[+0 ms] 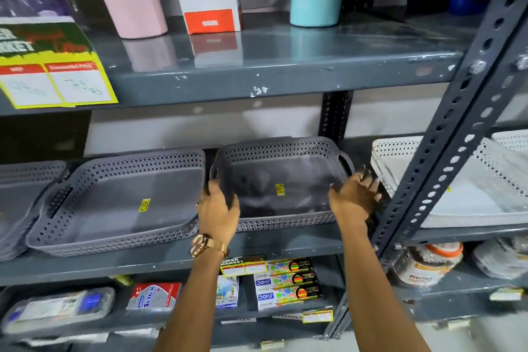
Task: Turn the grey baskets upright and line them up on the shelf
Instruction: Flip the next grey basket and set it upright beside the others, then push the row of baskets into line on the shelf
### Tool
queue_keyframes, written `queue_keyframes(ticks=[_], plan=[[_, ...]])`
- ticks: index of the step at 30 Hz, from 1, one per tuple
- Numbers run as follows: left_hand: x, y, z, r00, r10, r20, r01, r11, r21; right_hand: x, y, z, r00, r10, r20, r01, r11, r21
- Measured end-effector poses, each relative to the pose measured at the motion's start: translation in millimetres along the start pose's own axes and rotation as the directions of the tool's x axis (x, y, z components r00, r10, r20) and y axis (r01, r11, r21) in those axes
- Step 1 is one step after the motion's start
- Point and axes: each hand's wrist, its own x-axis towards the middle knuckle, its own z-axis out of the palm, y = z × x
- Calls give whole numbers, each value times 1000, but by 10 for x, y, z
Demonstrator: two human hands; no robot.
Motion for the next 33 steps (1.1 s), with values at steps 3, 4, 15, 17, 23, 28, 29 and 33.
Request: queue_keyframes(ticks=[3, 4, 15, 17, 23, 28, 29, 33], plan=[[-14, -116, -200, 991, 131, -36, -128, 989, 76, -316, -309, 49, 962, -270, -47, 270, 963, -5], [-12, -182, -273, 983, 178, -42, -174, 981, 81, -448, -428, 115, 930, -368, -14, 368, 929, 38], [287, -1803, -1744, 929, 192, -318, -52, 915, 400, -1321, -1661, 847, 830, -270, 488, 261, 961, 89], [452, -2125, -2015, 945, 91, -313, 54, 904, 423, -1283, -1782, 955, 833, -264, 487, 276, 960, 49], [916, -2704, -2546, 967, -254, -3, 236, 895, 378, -1240, -1908, 1321, 887, -217, 407, 242, 970, -10], [1002, -2887, -2526, 978, -186, 96, 127, 890, 438, -1347, -1864, 1435, 923, -226, 311, 273, 955, -113], [1022, -2921, -2497, 984, -156, 82, 107, 899, 424, -1339, -1872, 1464, 926, -223, 305, 272, 954, -129], [1180, -2899, -2422, 991, -126, 47, 98, 918, 385, -1277, -1991, 1504, 927, -224, 300, 264, 960, -98]])
